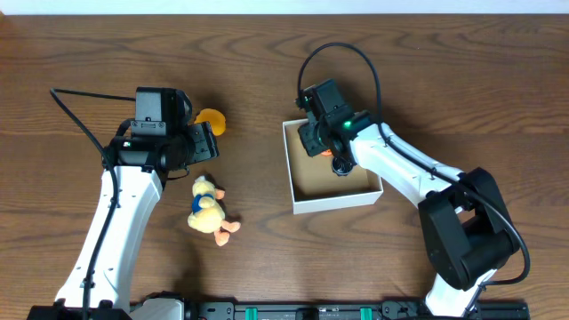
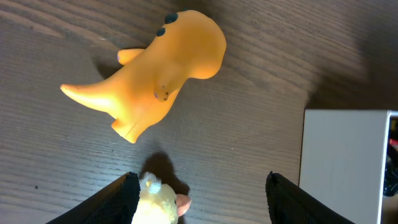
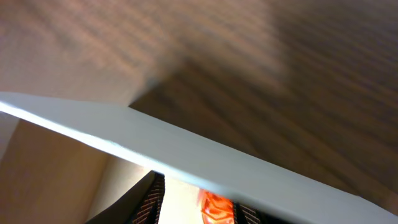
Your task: Pack container
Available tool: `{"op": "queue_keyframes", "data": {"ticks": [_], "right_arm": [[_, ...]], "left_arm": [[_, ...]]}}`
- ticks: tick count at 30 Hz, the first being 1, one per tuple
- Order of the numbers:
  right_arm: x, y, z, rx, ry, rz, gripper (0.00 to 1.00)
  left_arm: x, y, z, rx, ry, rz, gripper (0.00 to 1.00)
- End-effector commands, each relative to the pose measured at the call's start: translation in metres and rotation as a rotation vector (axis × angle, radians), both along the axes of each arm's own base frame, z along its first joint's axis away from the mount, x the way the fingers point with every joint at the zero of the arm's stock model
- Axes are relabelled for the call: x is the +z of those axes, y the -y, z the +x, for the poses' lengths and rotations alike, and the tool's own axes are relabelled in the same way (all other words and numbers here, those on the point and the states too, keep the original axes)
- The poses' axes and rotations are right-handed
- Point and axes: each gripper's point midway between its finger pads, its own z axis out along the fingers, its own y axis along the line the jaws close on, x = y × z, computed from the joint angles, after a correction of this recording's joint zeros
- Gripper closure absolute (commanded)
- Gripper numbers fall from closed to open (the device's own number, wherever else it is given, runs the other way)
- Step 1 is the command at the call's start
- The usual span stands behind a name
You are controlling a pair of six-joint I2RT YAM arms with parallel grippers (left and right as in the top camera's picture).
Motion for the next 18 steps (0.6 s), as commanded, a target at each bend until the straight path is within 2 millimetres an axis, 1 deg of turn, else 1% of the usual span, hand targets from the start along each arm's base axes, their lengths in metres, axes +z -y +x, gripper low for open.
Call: {"op": "queue_keyframes", "data": {"ticks": [1,4,6,10,15,18], "right_arm": [[0.003,0.021,0.017,-0.156,0.017,0.012,0.62],[0.003,0.036,0.024,-0.265,0.010,0.032,0.62],[0.003,0.042,0.027,-0.312,0.006,0.050,0.60],[0.003,0.049,0.030,-0.341,0.004,0.056,0.60],[0.004,0.050,0.031,-0.345,0.006,0.060,0.60],[0.005,0.041,0.029,-0.305,0.002,0.071,0.60]], "left_arm": [[0.013,-0.003,0.005,0.014,0.036,0.005,0.32],[0.013,-0.003,0.005,0.014,0.037,0.005,0.32],[0.013,-0.003,0.005,0.014,0.037,0.005,0.32],[0.013,-0.003,0.005,0.014,0.037,0.005,0.32],[0.013,-0.003,0.005,0.014,0.037,0.005,0.32],[0.013,-0.003,0.005,0.014,0.038,0.005,0.32]]}}
